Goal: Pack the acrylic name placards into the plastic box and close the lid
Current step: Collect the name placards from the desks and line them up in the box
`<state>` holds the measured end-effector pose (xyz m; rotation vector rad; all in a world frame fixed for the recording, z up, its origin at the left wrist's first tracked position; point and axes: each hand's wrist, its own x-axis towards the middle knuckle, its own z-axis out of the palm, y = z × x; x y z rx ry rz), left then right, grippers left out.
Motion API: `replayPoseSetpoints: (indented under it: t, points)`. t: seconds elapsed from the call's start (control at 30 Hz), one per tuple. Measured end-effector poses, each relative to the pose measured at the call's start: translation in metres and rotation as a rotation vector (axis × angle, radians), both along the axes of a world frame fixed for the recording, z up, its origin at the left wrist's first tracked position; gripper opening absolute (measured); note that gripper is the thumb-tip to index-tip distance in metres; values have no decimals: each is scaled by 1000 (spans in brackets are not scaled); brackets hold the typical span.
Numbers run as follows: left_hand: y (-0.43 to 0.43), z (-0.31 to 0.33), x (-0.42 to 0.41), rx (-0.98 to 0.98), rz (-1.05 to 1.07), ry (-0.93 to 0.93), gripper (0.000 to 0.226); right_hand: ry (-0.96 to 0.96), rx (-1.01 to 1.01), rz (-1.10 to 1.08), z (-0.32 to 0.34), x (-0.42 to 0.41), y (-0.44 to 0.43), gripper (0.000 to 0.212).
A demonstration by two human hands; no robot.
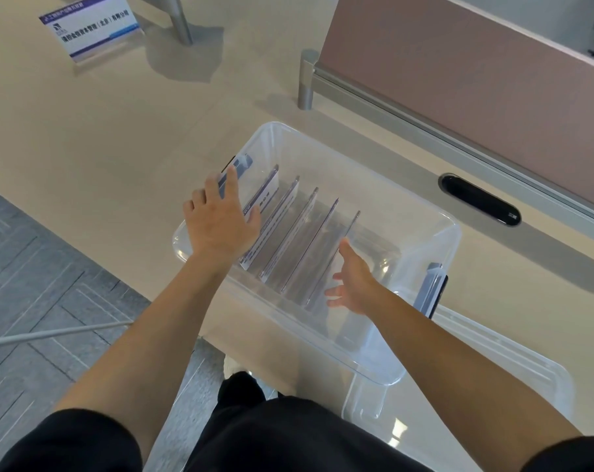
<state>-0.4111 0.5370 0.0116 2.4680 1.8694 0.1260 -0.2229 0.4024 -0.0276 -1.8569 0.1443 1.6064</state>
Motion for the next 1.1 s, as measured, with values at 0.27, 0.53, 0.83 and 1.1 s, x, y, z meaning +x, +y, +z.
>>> replayPoseSetpoints:
  t: [0.27, 0.53, 0.83, 1.1]
  points:
    - [0, 1, 1, -24, 15, 26, 78, 20, 1, -48, 5, -1, 2, 74]
    - [14, 36, -10, -283, 11, -239, 64, -299, 28, 173, 31, 7, 7, 52]
    - [47, 86, -105, -370, 3, -546, 25, -918, 336, 558, 138, -47, 58, 34]
    - [89, 105, -227, -386, 20, -745, 23, -1072, 473, 870, 195, -195, 136, 35]
